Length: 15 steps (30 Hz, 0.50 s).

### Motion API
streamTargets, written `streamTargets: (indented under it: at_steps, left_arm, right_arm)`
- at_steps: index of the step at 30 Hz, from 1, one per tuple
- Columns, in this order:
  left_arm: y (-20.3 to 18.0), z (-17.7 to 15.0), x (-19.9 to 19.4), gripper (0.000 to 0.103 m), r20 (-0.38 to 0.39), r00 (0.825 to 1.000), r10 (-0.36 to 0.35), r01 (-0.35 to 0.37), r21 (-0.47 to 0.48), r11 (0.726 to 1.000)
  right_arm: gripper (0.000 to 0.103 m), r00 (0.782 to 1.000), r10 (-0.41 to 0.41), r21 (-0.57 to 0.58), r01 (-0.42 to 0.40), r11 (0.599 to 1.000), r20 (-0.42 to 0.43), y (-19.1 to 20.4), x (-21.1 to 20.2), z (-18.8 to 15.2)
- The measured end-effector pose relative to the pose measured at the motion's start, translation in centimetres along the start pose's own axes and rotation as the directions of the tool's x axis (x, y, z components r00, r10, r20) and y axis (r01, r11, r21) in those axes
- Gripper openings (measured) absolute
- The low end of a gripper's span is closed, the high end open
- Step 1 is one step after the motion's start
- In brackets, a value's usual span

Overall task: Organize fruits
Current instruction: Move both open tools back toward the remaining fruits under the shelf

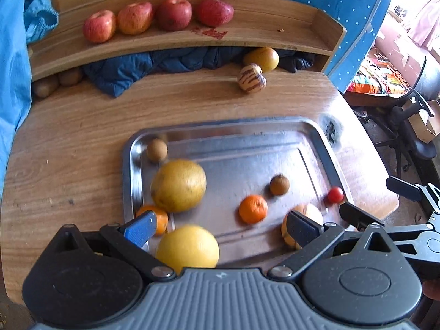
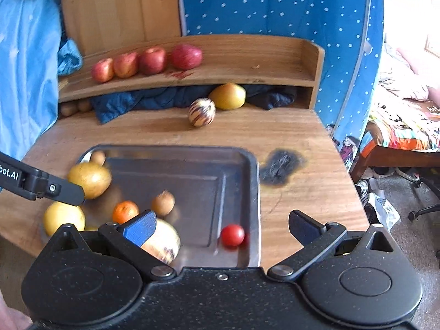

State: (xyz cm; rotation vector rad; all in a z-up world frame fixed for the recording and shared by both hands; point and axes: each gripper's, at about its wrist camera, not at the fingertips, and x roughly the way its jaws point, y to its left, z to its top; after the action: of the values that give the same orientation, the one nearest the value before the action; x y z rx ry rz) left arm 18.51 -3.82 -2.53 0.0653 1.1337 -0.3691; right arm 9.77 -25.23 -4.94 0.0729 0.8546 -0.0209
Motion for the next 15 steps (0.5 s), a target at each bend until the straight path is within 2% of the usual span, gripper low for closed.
streamTargets:
  at_steps: [4,10,13,15]
  left_arm:
    - [0.0,2.3,0.6,0.102,0.028,1.0,0.005,-0.004,-0.006,1.0]
    - [0.1,5.8,3.4,0.102,0.021,1.0,-0.014,0.015,-0.051,0.999]
    - [-0.1,7.3,4.7,0.102,0.027,0.999,-0.033,0.034,-0.038,0.999]
    - [-0.5,8.4,5.5,0.102,0.044,0.998,-0.046,0.046,0.006,0.999]
  right_arm:
    - [0.102,1.0,-0.012,0.001,0.012,1.0,0.008,-0.5,1.2,1.2]
    - [0.102,0.997,-0.07,0.026,0.069,0.997,0.022,-2.5,2.6,3.2]
    - [0.102,0.996,-0.089,0.056,0.088,0.995,0.009,-3.6,3.8,4.0]
    - [0.102,0.996,-0.091,0.06,0.091,0.994,-0.001,-4.1,4.6,4.5]
